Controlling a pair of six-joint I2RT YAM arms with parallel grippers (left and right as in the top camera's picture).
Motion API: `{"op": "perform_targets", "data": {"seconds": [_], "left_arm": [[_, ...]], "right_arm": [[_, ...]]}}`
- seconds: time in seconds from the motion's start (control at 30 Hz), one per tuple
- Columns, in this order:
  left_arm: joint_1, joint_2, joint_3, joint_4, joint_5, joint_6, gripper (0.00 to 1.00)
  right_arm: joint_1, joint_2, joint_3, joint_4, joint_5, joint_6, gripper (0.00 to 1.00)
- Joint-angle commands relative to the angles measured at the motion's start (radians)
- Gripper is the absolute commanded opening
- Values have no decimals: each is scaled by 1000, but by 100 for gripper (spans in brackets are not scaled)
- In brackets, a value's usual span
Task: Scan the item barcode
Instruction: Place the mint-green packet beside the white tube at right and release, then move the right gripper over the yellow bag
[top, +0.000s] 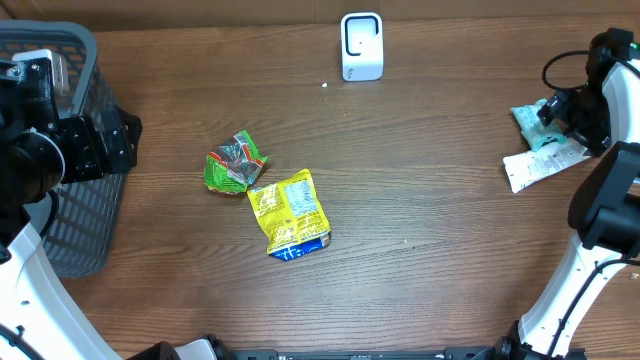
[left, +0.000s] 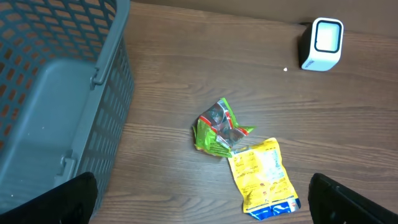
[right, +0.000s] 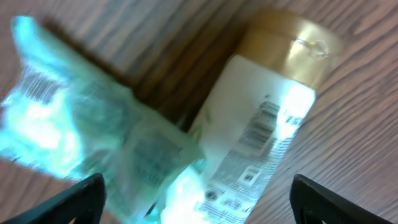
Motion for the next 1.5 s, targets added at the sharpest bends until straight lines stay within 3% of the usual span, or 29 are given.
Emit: {"op": "perform_targets", "data": {"seconds": [0.0, 0.2, 0.37, 0.77, 1.1, 1.27, 1.3, 1.47], "left_arm": [[8, 2, -3, 2, 14, 14, 100], [8, 2, -3, 2, 14, 14, 100], [8, 2, -3, 2, 14, 14, 100], [8, 2, -3, 2, 14, 14, 100], [8, 2, -3, 2, 14, 14, 100], [8, 2, -3, 2, 14, 14, 100], [8, 2, -3, 2, 14, 14, 100], [8, 2, -3, 2, 14, 14, 100]], "right_arm": [[26, -124, 102, -17, -86, -86, 96], [95, -249, 206, -90, -202, -195, 100], [215, -286, 204, -79, -498, -291, 100], [637, -206, -7, 21, -509, -334, 100], [924, -194, -335, 334, -510, 5, 95], [1043, -194, -365, 462, -486, 3, 75], [1072, -194, -365, 489, -459, -5, 64], [1173, -190, -382, 576, -330, -26, 28]]}}
